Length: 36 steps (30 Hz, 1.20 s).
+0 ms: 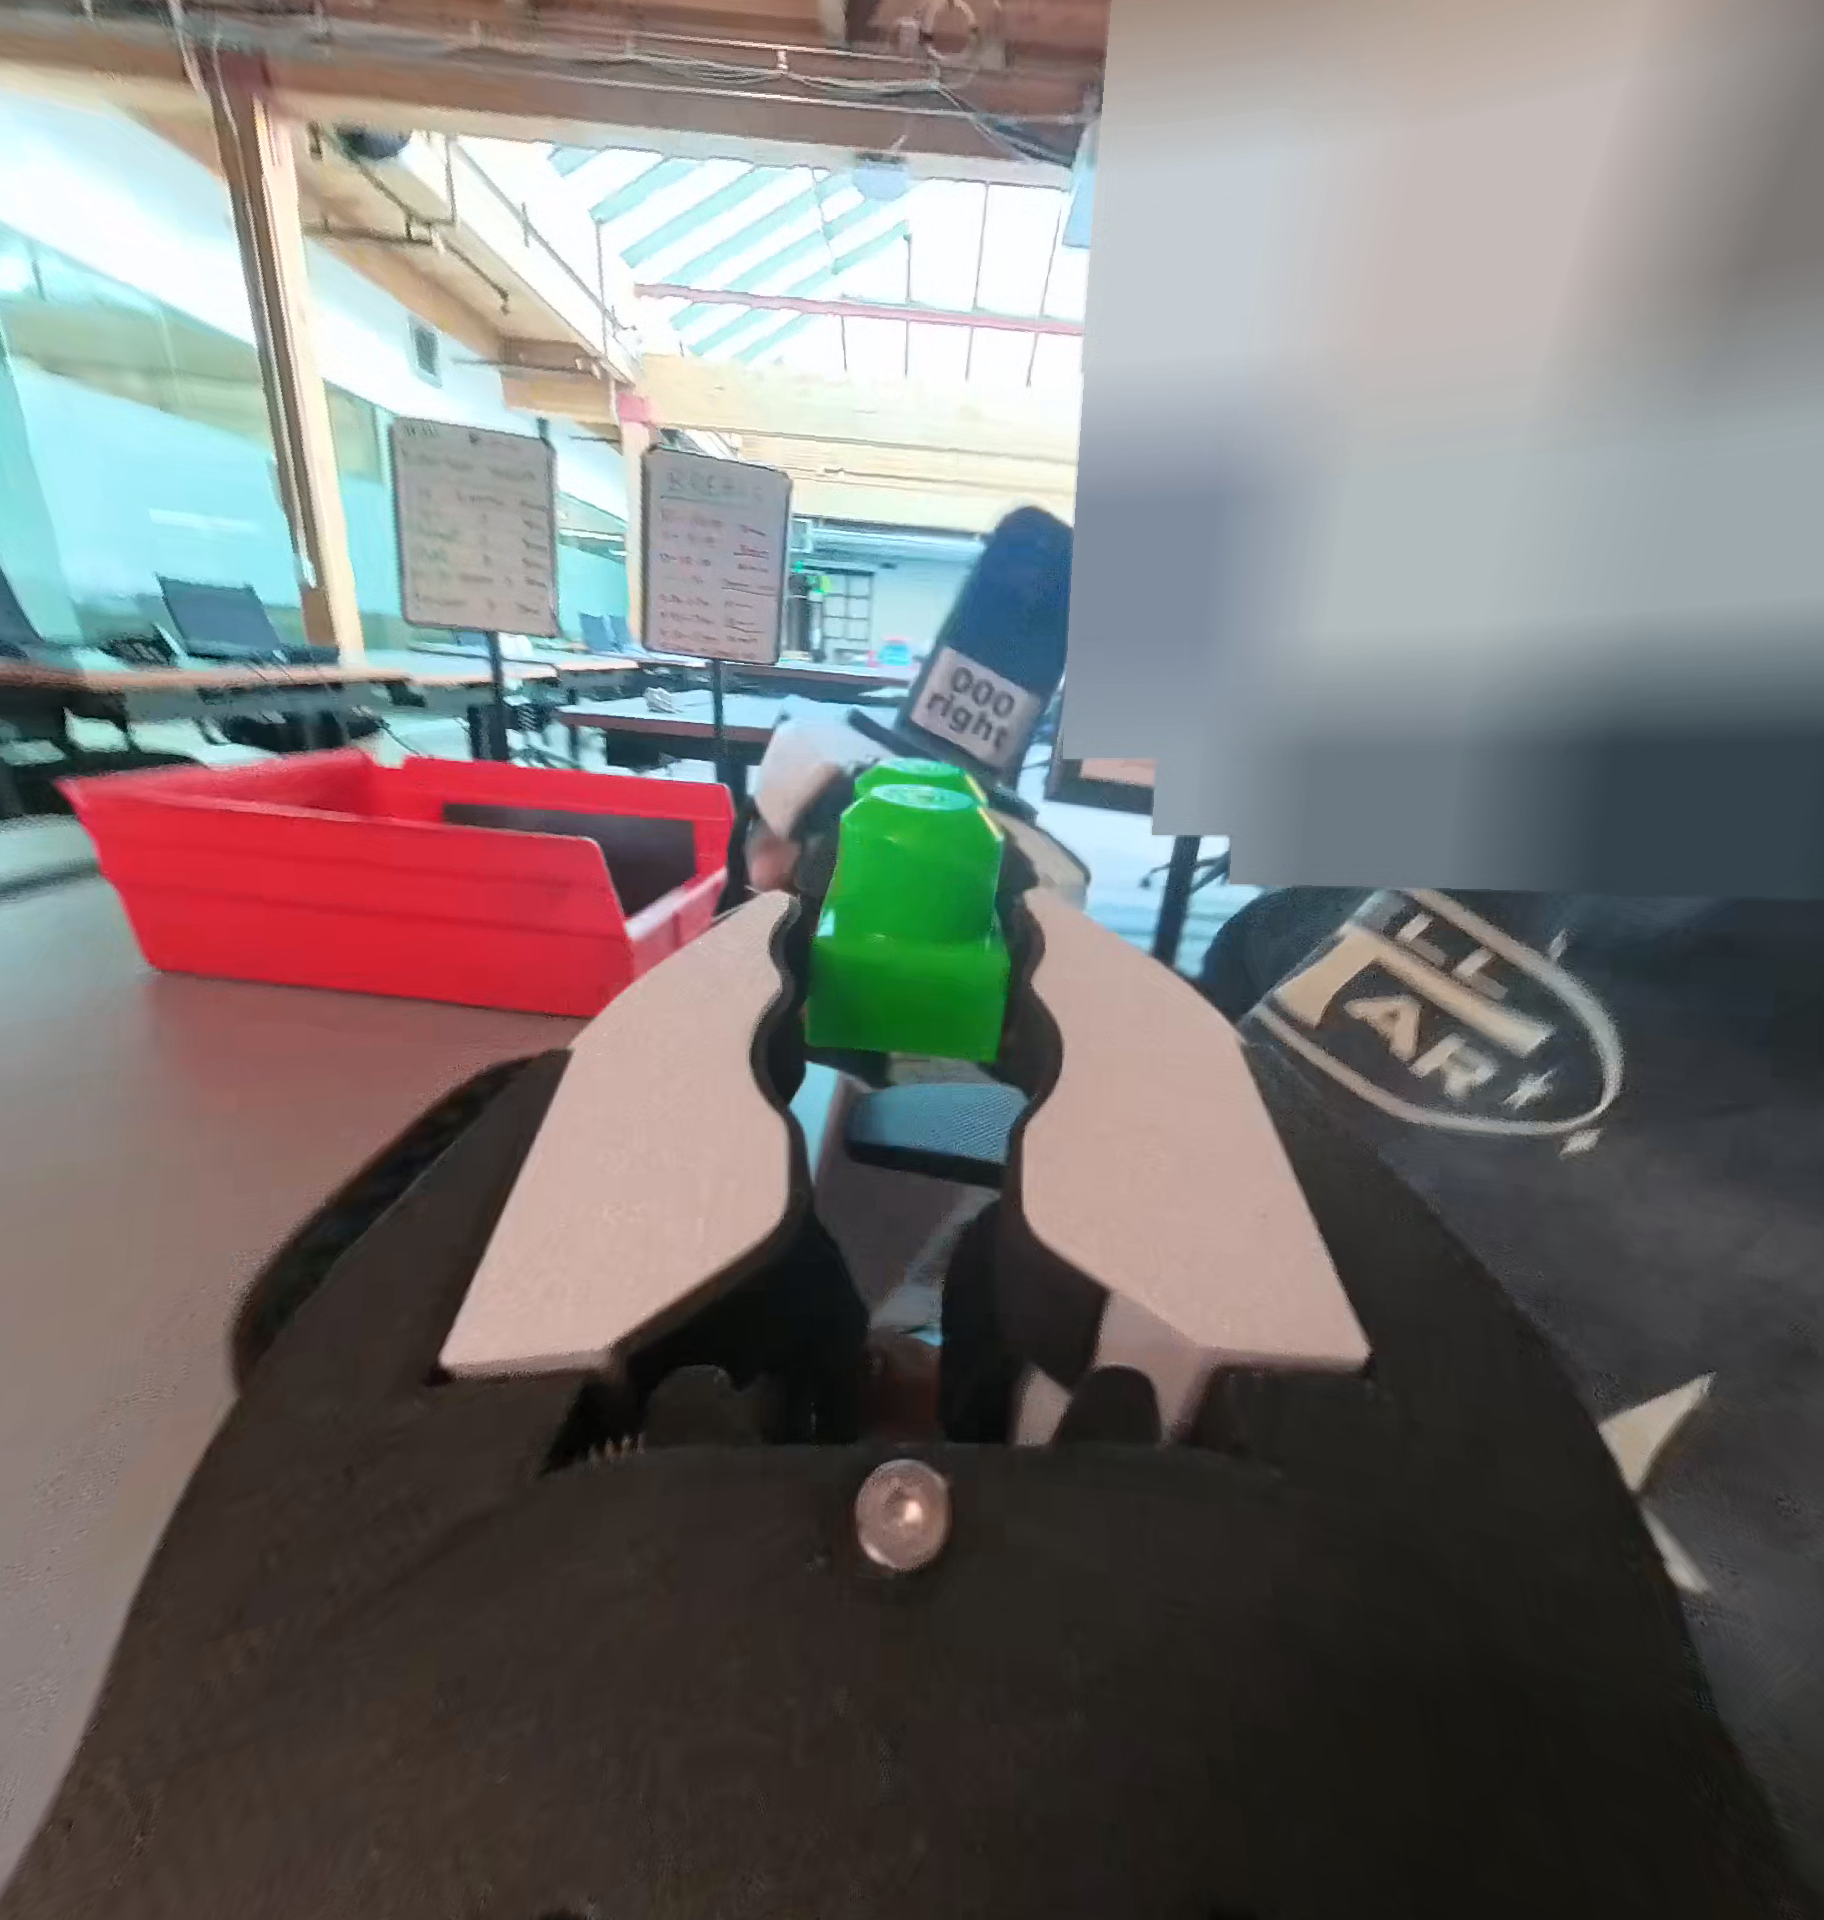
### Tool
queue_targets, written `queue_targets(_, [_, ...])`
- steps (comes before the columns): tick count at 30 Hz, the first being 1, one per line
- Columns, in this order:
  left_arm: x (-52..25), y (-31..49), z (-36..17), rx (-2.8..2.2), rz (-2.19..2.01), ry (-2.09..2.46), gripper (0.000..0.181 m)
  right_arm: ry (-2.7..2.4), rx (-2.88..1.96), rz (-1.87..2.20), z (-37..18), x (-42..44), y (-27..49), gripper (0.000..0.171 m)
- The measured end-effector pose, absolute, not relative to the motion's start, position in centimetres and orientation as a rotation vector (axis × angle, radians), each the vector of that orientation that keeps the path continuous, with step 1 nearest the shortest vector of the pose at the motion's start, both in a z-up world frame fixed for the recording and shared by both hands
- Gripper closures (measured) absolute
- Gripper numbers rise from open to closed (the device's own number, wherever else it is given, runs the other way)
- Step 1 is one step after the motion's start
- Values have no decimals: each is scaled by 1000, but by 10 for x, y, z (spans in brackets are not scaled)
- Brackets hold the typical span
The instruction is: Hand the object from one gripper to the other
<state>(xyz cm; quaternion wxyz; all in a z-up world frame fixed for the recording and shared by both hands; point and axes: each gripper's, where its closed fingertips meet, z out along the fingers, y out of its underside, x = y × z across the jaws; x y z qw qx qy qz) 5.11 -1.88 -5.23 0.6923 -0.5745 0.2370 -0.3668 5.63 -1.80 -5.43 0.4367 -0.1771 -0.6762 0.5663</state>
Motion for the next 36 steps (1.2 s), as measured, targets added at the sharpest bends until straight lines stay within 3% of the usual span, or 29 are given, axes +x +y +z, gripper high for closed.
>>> queue_targets(4, [42, -20, -48, -1275, -1066, 412, 145, -1600, -258, 1109, -49, 58, -13, 103])
queue_targets(8, [46, -19, -53, -1309, -1159, 394, 145, -1594, -159, 833, -52, 55, -14, 99])
queue_targets(11, [53, -19, -58, -1352, -1179, 415, 145, -1583, -95, 694, -54, 53, -17, 103])
queue_targets(14, [56, -19, -60, -1363, -1186, 422, 145, -1581, -52, 634, -56, 53, -21, 122])
queue_targets(16, [56, -19, -59, -1346, -1148, 442, 145, -1608, -76, 629, -58, 51, -19, 122])
queue_targets(22, [56, -25, -54, -1186, -580, 666, 121, -1682, -312, 1046, -56, 55, -17, 123])
queue_targets(27, [60, -23, -54, -1148, -351, 736, 120, -1680, -434, 1356, -51, 58, -21, 123])
queue_targets(36, [63, -21, -56, -1166, -398, 730, 135, -1725, -487, 1430, -57, 57, -25, 123])
